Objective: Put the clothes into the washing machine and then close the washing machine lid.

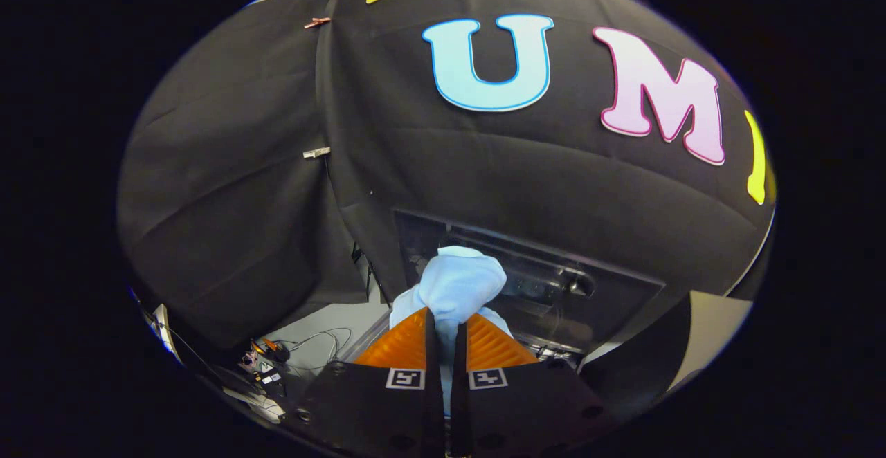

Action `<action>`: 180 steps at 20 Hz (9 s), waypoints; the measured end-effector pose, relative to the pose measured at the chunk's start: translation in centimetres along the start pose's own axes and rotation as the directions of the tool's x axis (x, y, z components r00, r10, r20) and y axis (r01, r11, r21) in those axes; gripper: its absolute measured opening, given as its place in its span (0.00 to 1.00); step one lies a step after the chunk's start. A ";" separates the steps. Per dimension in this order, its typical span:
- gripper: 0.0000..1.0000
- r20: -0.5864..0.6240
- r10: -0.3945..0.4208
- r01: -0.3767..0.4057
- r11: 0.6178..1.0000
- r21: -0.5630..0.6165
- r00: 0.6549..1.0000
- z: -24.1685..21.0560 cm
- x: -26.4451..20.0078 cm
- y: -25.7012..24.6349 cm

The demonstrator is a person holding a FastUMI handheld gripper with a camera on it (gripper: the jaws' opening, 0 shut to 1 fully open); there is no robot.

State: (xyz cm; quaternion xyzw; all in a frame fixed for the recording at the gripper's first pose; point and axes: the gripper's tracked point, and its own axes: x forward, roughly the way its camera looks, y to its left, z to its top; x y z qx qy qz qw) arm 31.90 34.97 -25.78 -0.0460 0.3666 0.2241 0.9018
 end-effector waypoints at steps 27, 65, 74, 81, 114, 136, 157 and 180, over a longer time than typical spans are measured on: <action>0.98 -0.165 -0.115 0.123 0.992 0.042 0.980 -12.8 5.4 -2.3; 1.00 0.022 -0.309 0.301 0.938 0.169 0.951 8.9 6.7 -13.9; 1.00 0.006 -0.291 0.284 0.938 0.201 0.957 7.5 6.5 -13.9; 1.00 0.019 -0.276 0.267 0.941 0.207 0.961 5.6 3.6 -11.5; 1.00 -0.013 -0.161 0.161 0.974 0.158 0.987 -6.4 -4.5 -5.2; 0.99 0.462 -0.141 0.105 0.989 0.103 0.876 -4.1 -28.2 -5.9; 0.99 0.628 -0.332 0.278 0.942 0.185 0.704 -11.2 -48.6 -9.8; 0.98 0.643 -0.359 0.304 0.931 0.200 0.676 -11.5 -50.1 -11.8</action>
